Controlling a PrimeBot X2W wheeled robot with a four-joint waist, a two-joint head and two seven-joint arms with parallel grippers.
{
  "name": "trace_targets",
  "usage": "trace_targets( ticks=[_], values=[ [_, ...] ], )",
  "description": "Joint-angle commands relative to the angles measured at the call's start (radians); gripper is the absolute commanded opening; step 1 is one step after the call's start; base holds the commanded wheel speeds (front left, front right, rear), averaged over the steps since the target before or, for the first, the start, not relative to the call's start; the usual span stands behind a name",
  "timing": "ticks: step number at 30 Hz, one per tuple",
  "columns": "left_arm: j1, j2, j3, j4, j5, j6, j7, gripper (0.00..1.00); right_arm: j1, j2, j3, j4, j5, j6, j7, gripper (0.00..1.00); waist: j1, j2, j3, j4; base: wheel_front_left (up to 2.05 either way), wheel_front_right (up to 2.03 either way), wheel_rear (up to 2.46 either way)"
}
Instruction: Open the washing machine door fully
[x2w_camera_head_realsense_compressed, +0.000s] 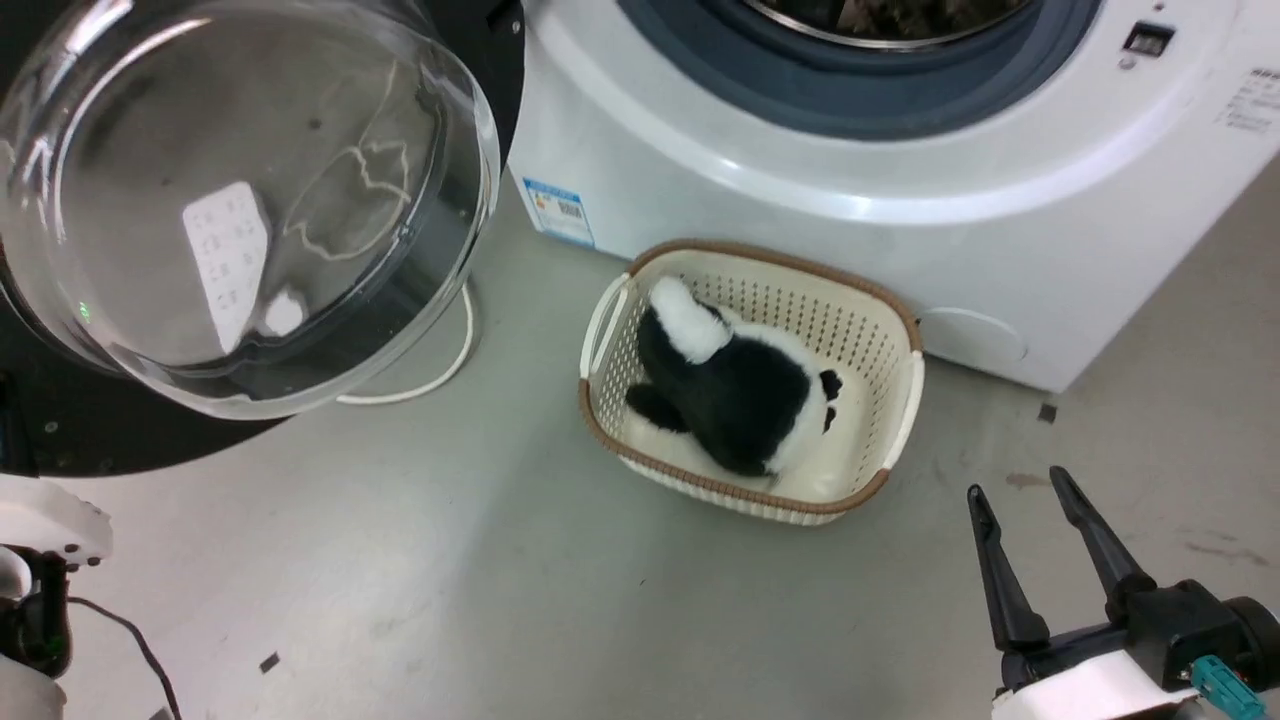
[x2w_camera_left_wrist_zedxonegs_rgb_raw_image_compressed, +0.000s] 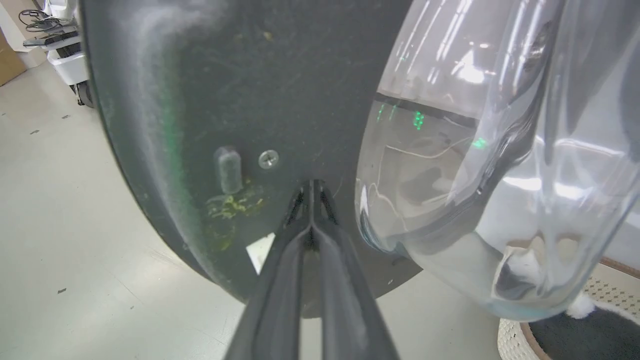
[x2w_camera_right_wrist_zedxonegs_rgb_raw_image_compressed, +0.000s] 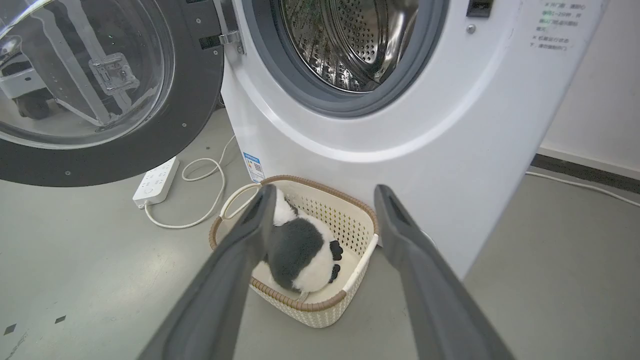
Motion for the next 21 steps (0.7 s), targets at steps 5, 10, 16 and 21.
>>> trace_targets(
  ticks=[5,10,16,21],
  values=[
    [0.06,-0.038,0.05,-0.117,0.034,0.01,-0.012,0.0,0.0,0.001,-0.024,0.002,0.021,0.001,-0.005,1.0,-0.0001,0.0,-0.082,-0.027,0.0,0.0,0.0],
    [0.186,-0.12,0.079,-0.313,0.082,0.007,-0.013,0.0,0.018,0.001,-0.049,-0.024,0.037,0.001,-0.005,1.0,-0.0001,0.0,-0.169,-0.062,0.0,0.0,0.0],
    [0.347,-0.228,0.066,-0.508,0.066,-0.014,-0.013,0.0,0.054,0.001,-0.066,-0.049,0.05,0.001,-0.005,1.0,-0.0001,0.0,-0.26,-0.135,0.0,0.0,0.0],
    [0.466,-0.303,0.029,-0.618,0.095,-0.006,-0.013,0.0,0.086,0.001,-0.071,-0.063,0.052,0.001,-0.006,1.0,-0.0001,0.0,-0.298,-0.201,0.0,0.0,0.0]
  ],
)
